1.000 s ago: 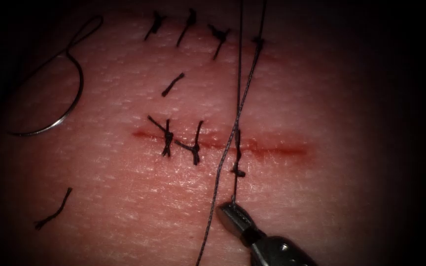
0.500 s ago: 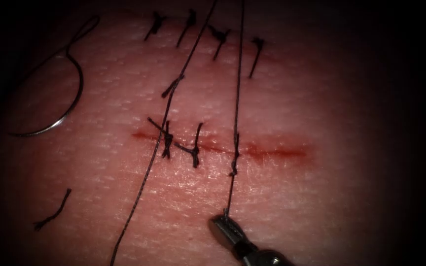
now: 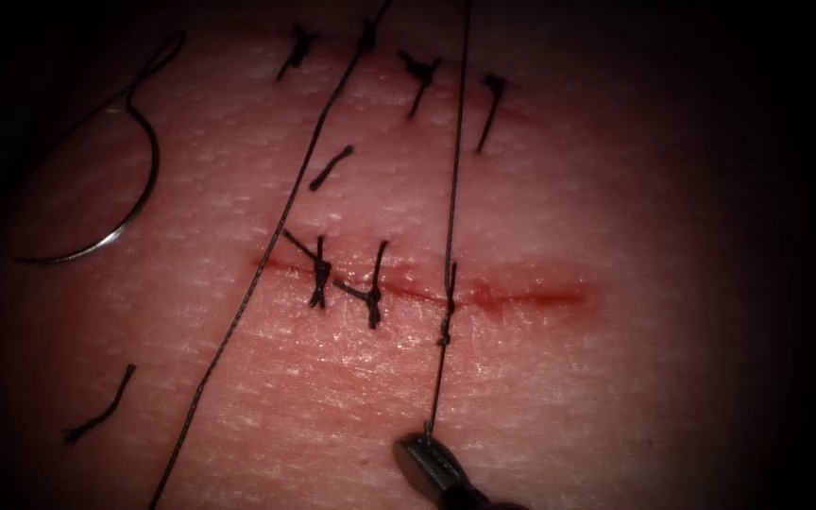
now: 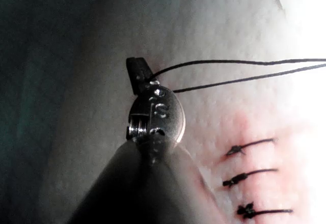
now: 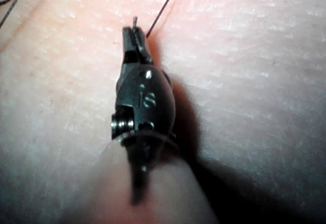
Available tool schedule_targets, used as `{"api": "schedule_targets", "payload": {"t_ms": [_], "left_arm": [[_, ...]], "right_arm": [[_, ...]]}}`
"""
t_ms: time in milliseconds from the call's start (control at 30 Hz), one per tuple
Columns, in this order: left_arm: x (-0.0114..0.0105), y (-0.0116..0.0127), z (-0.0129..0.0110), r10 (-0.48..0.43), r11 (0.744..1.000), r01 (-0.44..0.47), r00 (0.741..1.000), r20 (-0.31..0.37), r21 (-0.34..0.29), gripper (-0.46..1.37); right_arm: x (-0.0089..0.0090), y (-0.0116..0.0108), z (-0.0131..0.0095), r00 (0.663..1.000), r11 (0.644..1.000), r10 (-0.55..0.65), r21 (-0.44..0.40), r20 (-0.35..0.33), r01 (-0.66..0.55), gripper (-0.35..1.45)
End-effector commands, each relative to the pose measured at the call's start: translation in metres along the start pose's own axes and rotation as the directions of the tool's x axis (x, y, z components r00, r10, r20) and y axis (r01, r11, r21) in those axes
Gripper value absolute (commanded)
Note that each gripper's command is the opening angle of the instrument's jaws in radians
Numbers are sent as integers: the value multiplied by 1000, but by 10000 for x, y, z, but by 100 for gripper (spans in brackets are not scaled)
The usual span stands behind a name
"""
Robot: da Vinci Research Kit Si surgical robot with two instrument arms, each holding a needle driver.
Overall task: Wound Closure
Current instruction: Pull the left tool up and the right tool down to tighten the knot.
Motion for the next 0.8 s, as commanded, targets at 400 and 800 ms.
{"api": "schedule_targets", "payload": {"t_ms": [400,800], "left_arm": [[-4,-18,29,27,1000,-27,1000,13,12,-35],[-7,-27,51,29,999,-29,999,15,20,-35]], "right_arm": [[17,20,20,979,986,161,31,124,-166,-35],[2,12,18,943,976,188,56,275,-211,-35]]}}
